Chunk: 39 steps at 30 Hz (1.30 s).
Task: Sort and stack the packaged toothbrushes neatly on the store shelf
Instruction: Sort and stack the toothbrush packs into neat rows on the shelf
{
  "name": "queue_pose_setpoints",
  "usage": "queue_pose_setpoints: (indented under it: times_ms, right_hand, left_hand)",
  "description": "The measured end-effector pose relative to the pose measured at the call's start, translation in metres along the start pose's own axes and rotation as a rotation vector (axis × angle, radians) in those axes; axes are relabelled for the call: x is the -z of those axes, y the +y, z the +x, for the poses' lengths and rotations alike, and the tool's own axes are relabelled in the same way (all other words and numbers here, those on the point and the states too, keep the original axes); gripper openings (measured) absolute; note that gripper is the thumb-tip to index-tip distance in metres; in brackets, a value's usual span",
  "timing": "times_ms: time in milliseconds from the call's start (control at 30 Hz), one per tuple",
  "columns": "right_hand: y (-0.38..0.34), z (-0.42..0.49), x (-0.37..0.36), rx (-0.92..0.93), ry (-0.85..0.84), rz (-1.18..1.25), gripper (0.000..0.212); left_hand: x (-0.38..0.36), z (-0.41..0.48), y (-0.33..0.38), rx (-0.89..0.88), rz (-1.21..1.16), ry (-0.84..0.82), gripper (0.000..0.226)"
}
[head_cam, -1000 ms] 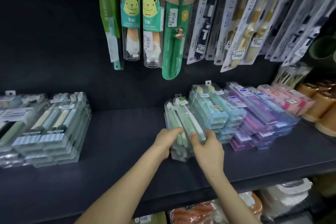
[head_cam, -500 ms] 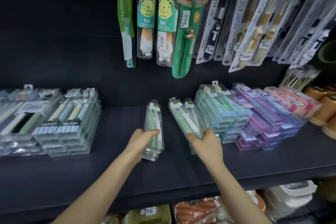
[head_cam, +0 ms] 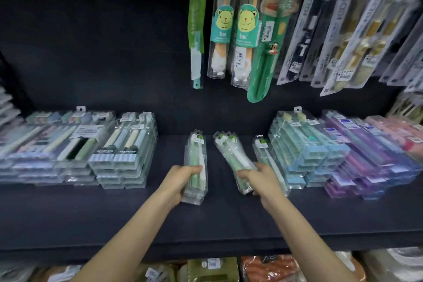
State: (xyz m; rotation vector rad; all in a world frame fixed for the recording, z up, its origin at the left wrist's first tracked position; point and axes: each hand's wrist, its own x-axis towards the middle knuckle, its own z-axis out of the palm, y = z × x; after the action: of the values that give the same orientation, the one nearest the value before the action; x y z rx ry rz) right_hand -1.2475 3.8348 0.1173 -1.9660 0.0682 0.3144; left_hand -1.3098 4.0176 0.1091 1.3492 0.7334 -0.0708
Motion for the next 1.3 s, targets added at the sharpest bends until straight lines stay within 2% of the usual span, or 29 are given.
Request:
queue_pose_setpoints:
  times_ms: [67,167,300,367,433,500,533,633,667,733,800,900,967,1033,1133,1200,1300]
  right_hand:
    - [-0.003,-0.002,0.001,-0.163,-0.084,0.301,0.017]
    - [-0.002,-0.007,-0.005,-0.261,-0.214,0.360,0.019]
    - [0.000,-0.011,-0.017,-0.269,-0.325,0.224,0.035]
    - [0.000,-0.013,-0.021,-0.226,-0.320,0.134,0.035]
    - [-0.001,-0.014,-0.024,-0.093,-0.231,-0.123,0.033]
    - [0.000,-0.013,-0.024,0.058,-0.104,-0.432,0.044]
    - [0.000,-0.012,-0.025,0.090,-0.081,-0.468,0.047]
    - [0.000,-0.010,-0.022,0.028,-0.180,-0.243,0.041]
    - [0.000,-0.011,-0.020,0.015,-0.212,-0.214,0.047]
    - [0.000,-0.015,-0.019,0.061,-0.280,-0.299,0.065]
    - [-0.001,-0.021,-0.023,0.136,-0.347,-0.448,0.065]
    - [0.001,-0.019,-0.025,0.231,-0.240,-0.593,0.065]
    - [-0.001,-0.017,-0.026,0.224,-0.240,-0.488,0.068]
    - [-0.002,-0.015,-0.030,0.198,-0.357,-0.244,0.058]
    - [-0.003,-0.011,-0.040,0.188,-0.408,-0.061,0.048]
    - [-0.006,-0.007,-0.048,0.184,-0.381,-0.029,0.045]
    - [-0.016,-0.001,-0.061,0.181,-0.390,-0.002,0.042]
  left_hand:
    - [0.005,0.001,0.000,0.013,-0.040,-0.012,0.030]
    - [0.007,0.000,0.001,0.052,-0.127,-0.036,0.029]
    - [0.011,-0.002,-0.002,0.088,-0.180,-0.020,0.035]
    - [0.014,0.000,-0.002,0.073,-0.131,0.010,0.043]
    - [0.015,0.002,-0.002,0.036,-0.048,0.036,0.052]
    - [0.014,0.005,-0.002,-0.002,0.073,0.040,0.059]
    - [0.012,0.005,-0.002,-0.018,0.142,0.038,0.060]
    - [0.009,0.006,0.000,-0.039,0.266,0.034,0.060]
    - [0.008,0.006,0.001,-0.047,0.295,0.035,0.061]
    - [0.006,0.006,0.002,-0.085,0.341,0.026,0.065]
    - [0.007,0.006,0.002,-0.138,0.385,0.042,0.072]
    - [0.008,0.003,0.005,-0.240,0.588,0.111,0.068]
    - [0.007,0.002,0.006,-0.285,0.615,0.115,0.051]
    - [0.007,0.001,0.005,-0.295,0.582,0.080,0.039]
    - [0.007,0.001,0.005,-0.283,0.535,0.052,0.033]
    - [0.011,0.003,0.008,-0.293,0.535,0.073,0.030]
    - [0.016,0.003,0.015,-0.302,0.512,0.105,0.038]
